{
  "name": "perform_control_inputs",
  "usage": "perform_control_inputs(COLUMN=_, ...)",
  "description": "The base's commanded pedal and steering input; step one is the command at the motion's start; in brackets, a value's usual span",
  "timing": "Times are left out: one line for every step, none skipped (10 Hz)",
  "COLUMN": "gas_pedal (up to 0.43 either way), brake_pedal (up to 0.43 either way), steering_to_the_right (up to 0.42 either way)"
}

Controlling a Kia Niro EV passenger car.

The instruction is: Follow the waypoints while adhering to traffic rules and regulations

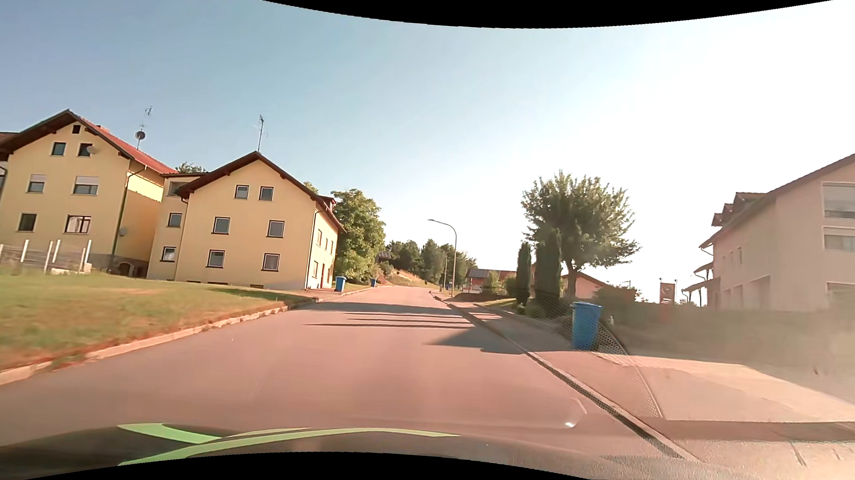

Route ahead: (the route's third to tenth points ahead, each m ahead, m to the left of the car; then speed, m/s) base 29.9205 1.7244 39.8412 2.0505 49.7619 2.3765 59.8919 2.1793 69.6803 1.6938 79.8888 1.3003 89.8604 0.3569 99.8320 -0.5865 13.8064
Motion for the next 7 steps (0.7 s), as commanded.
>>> perform_control_inputs(gas_pedal=0.24, brake_pedal=0.0, steering_to_the_right=-0.007)
perform_control_inputs(gas_pedal=0.24, brake_pedal=0.0, steering_to_the_right=-0.006)
perform_control_inputs(gas_pedal=0.24, brake_pedal=0.0, steering_to_the_right=-0.006)
perform_control_inputs(gas_pedal=0.24, brake_pedal=0.0, steering_to_the_right=-0.006)
perform_control_inputs(gas_pedal=0.24, brake_pedal=0.0, steering_to_the_right=-0.007)
perform_control_inputs(gas_pedal=0.24, brake_pedal=0.0, steering_to_the_right=-0.009)
perform_control_inputs(gas_pedal=0.24, brake_pedal=0.0, steering_to_the_right=-0.008)
